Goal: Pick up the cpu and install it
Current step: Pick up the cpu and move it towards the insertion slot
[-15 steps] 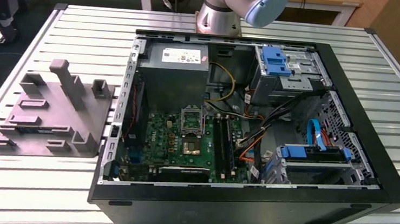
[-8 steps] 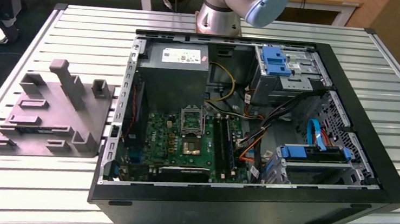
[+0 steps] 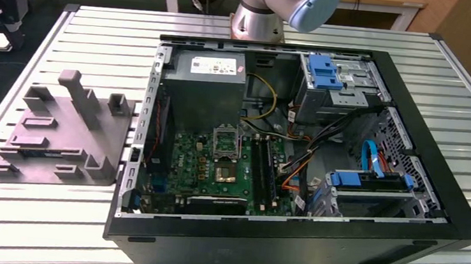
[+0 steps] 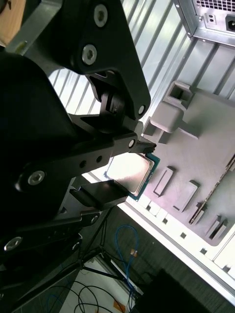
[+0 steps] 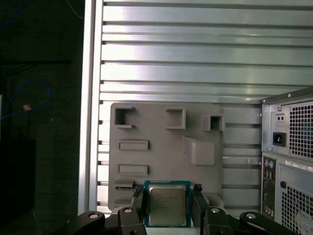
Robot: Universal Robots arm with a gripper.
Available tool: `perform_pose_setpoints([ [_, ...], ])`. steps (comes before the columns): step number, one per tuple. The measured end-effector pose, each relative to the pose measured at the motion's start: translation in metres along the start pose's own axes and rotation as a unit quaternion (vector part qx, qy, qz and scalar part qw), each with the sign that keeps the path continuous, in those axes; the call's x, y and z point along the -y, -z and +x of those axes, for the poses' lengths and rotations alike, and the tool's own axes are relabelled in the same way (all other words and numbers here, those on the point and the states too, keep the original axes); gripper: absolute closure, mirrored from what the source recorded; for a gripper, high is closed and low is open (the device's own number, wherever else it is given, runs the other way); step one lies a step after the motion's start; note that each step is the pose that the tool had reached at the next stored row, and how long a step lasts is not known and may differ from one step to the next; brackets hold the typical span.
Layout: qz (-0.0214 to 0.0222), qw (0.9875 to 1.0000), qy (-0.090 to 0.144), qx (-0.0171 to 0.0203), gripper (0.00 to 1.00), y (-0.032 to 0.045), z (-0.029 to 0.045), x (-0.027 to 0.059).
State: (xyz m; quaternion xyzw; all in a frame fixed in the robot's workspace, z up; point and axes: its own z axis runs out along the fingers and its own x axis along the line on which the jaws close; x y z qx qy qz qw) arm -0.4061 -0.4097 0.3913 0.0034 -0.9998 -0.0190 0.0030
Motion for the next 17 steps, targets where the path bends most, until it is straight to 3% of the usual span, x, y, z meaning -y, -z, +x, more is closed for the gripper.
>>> perform_pose_setpoints([
  [17, 0.0000, 1.0000, 0.000, 0.0000, 0.53, 0.0000, -0.0078, 0.0000],
])
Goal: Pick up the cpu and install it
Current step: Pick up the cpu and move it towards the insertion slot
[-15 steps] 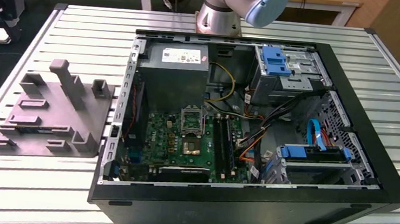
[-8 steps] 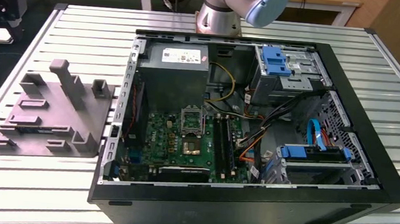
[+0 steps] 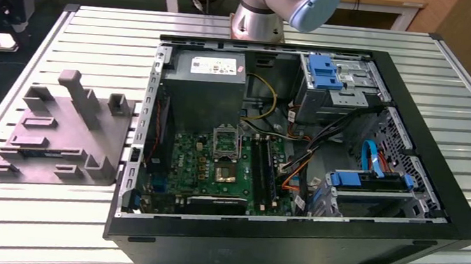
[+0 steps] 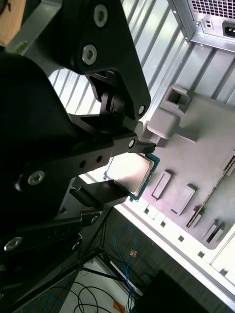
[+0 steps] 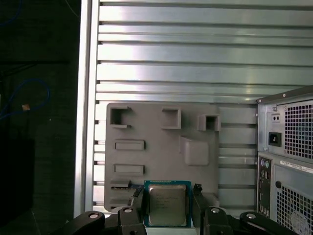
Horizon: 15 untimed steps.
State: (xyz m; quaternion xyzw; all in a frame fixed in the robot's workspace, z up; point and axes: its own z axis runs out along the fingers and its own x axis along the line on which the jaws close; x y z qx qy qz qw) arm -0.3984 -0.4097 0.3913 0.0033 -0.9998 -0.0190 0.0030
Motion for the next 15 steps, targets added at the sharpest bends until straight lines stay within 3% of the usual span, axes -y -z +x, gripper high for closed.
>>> perform_pose_setpoints([
  [15, 0.0000, 1.0000, 0.000, 0.0000, 0.53, 0.0001, -0.0092, 0.0001],
])
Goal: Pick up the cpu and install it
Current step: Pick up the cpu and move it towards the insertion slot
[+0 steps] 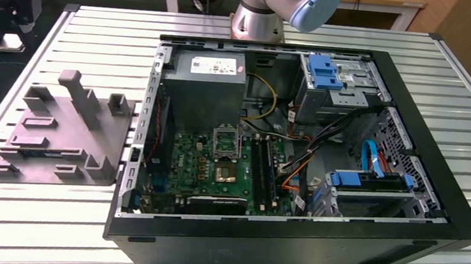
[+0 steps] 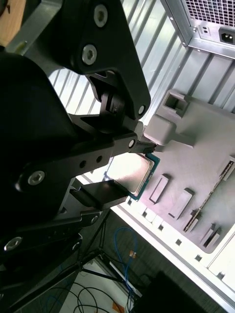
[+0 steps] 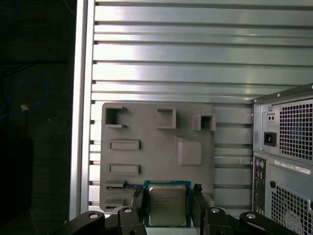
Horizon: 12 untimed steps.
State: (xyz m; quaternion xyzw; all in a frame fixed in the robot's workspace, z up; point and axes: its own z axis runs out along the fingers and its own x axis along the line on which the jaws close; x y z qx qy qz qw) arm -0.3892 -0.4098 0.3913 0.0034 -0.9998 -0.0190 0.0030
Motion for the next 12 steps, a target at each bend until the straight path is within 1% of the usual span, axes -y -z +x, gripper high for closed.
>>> perform_pose_setpoints([
  [12, 0.0000, 1.0000, 0.000, 0.0000, 0.53, 0.0000, -0.0077, 0.0000],
])
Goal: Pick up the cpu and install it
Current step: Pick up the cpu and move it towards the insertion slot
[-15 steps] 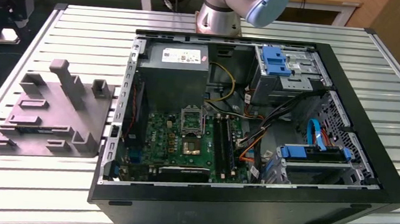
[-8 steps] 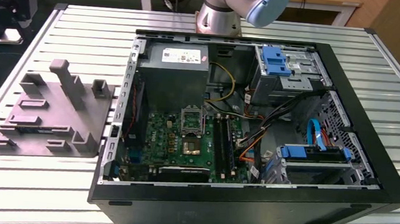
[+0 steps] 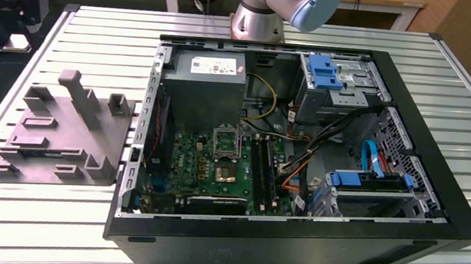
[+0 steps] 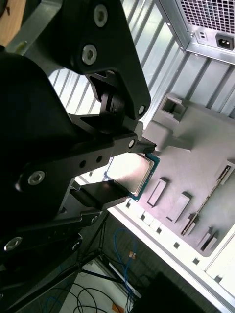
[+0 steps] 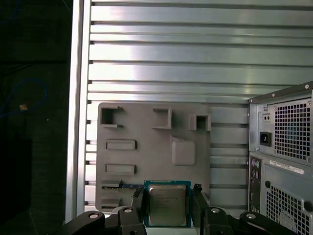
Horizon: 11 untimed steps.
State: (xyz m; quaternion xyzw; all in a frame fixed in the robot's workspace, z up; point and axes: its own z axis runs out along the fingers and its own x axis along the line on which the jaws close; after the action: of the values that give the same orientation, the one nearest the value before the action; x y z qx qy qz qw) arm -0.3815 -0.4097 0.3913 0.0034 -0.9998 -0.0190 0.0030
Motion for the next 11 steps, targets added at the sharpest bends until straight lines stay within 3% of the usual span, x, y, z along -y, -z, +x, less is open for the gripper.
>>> perform_pose_setpoints([
  [11, 0.0000, 1.0000, 0.000, 0.0000, 0.53, 0.0000, -0.0068, 0.0000],
])
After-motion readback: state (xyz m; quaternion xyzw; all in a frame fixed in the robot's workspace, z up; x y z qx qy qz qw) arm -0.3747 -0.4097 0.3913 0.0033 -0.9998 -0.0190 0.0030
